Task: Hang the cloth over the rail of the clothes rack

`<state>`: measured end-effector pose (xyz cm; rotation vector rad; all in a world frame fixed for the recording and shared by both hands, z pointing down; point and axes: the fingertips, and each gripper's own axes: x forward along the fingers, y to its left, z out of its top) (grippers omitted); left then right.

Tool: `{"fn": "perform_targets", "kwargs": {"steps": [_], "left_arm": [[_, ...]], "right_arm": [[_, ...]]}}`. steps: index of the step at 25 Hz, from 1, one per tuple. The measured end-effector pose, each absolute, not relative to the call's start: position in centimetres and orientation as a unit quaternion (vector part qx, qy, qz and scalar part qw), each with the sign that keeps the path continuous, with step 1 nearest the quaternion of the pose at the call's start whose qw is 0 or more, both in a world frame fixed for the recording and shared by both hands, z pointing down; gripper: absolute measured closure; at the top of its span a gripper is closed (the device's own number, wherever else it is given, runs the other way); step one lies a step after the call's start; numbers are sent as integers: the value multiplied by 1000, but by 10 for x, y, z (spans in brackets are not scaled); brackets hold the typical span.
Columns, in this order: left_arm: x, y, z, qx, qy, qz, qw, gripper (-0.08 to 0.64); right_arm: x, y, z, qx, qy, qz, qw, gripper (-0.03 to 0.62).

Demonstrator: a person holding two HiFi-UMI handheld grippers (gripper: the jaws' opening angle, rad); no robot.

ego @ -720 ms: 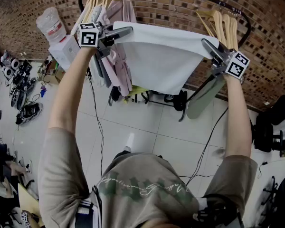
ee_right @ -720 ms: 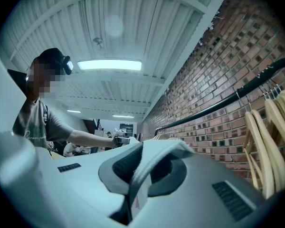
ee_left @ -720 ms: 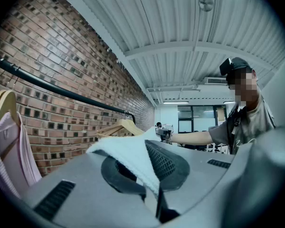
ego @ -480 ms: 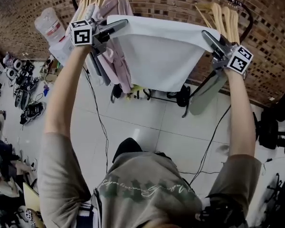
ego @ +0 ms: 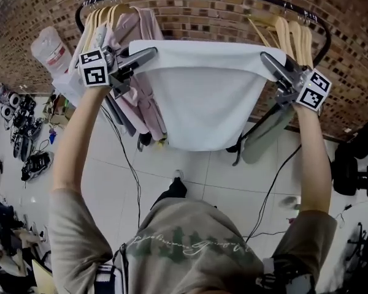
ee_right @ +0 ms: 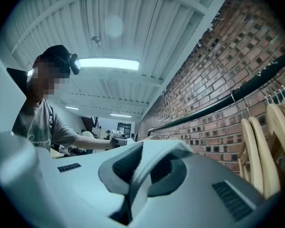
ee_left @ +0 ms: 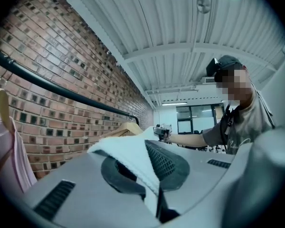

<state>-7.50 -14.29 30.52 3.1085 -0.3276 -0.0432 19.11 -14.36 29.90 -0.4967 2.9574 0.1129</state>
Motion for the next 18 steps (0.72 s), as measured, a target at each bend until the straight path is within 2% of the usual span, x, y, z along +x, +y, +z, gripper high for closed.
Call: {"fn": "perform_targets", "kwargs": {"steps": [4,18], "left_arm": [[-79,-165,310,995,-99,-2,-2,543],[-92,-228,258,997,-61,-9,-41,543]], "right_arm": [[188,-159,293,-167,983,45,58,572],[178,-221,256,-195,976,49,87,574]]}}
